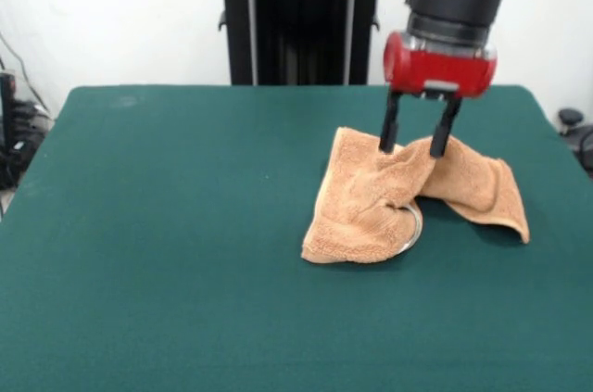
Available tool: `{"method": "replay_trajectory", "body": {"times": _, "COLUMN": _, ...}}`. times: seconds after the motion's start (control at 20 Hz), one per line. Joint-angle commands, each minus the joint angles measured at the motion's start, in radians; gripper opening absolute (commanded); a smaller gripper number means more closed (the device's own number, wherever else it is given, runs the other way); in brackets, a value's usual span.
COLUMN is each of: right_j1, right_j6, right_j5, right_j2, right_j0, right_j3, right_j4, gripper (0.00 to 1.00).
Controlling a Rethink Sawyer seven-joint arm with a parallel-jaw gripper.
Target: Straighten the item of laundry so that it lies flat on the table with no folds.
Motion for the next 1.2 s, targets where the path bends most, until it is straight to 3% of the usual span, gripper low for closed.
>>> {"method": "replay_trajectory", "body": {"times": 0.05, "right_j1": 0.186, "right_j6": 0.252, "right_j5": -0.007, "right_j2": -0.012, "right_j0": 0.004, "right_j3": -0.147, "right_j4": 0.075, "gripper": 1.0}}
{"method": "replay_trajectory", "body": {"times": 0.5, "right_j1": 0.348, "right_j6": 0.227, "right_j5": 0.068, "right_j2": -0.075, "right_j0": -0.005, "right_j3": -0.319, "right_j4": 0.11, "gripper": 1.0}}
{"method": "replay_trajectory", "body": {"times": 0.75, "right_j1": 0.409, "right_j6": 0.184, "right_j5": 0.263, "right_j2": -0.07, "right_j0": -0.047, "right_j3": -0.372, "right_j4": 0.118, "gripper": 1.0}}
{"method": "replay_trajectory", "body": {"times": 1.0, "right_j1": 0.439, "right_j6": 0.186, "right_j5": 0.312, "right_j2": -0.082, "right_j0": -0.056, "right_j3": -0.397, "right_j4": 0.11, "gripper": 1.0}}
{"method": "replay_trajectory", "body": {"times": 1.2, "right_j1": 0.448, "right_j6": 0.169, "right_j5": 0.433, "right_j2": -0.09, "right_j0": -0.055, "right_j3": -0.419, "right_j4": 0.092, "gripper": 1.0}}
